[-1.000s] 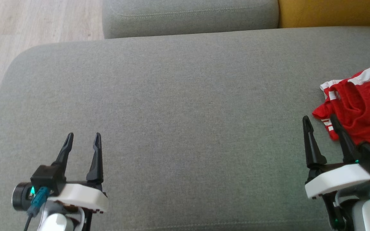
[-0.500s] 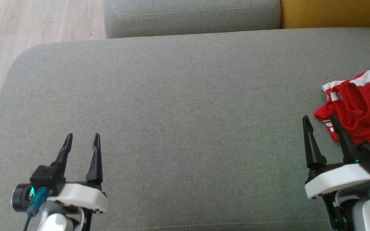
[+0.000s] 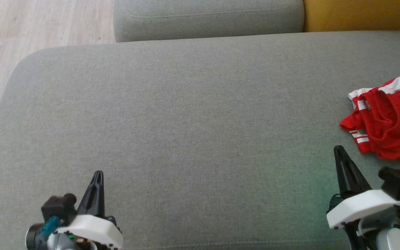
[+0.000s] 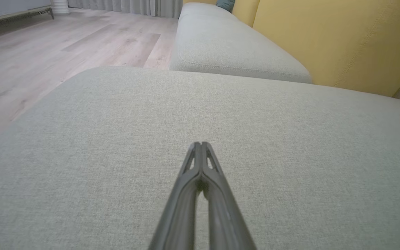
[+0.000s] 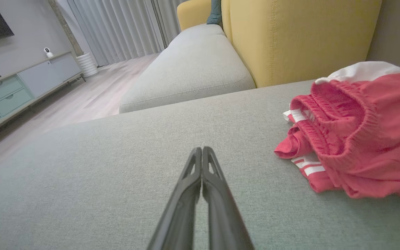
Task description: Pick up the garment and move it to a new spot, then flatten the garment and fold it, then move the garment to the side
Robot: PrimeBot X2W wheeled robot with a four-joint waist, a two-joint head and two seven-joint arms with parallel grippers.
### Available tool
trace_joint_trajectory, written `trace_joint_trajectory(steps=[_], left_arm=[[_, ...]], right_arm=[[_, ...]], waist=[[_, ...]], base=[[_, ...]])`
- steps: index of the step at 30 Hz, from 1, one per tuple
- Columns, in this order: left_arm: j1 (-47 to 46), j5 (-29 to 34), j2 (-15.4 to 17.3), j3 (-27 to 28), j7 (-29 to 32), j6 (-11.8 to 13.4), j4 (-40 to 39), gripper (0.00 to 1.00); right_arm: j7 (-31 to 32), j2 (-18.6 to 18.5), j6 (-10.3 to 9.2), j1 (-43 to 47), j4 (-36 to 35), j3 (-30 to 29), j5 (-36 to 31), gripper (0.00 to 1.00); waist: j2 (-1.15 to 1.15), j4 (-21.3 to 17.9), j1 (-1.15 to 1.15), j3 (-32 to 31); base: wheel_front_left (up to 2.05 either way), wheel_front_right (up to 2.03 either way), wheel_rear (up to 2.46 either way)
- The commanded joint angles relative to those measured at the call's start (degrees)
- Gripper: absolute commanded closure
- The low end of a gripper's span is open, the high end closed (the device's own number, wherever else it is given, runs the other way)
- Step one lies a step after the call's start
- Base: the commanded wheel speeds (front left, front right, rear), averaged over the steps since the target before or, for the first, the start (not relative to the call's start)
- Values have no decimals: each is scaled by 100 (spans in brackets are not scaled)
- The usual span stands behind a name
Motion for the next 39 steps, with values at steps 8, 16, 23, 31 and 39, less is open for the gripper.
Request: trace_joint_trajectory(steps=[8,16,23,31,39], left_arm=[[-301,-577,-20,284,114,-149,-90,100],[-351,-1063,-79,424,228,-277,-38,100],[-393,-1486,-133,548,329,-388,1,100],[-436,-1966,-198,696,448,-513,30,100],[-478,-2440,-265,847,570,-638,63,100]], right_arm=[[-49,-63,-1,-246,-58,12,673,100],[-66,-87,-1,-302,44,10,1231,100],[-77,-105,-1,-351,132,4,1715,100],[-86,-121,-2,-406,233,-8,2264,100],[-91,-135,-2,-462,333,-24,2808,100]], waist=[[0,-4,0,-18],[0,-7,0,-35],[0,-9,0,-50],[0,-12,0,-67],[0,-15,0,-83]], base=[[0,0,0],[0,0,0],[0,0,0],[0,0,0],[0,0,0]])
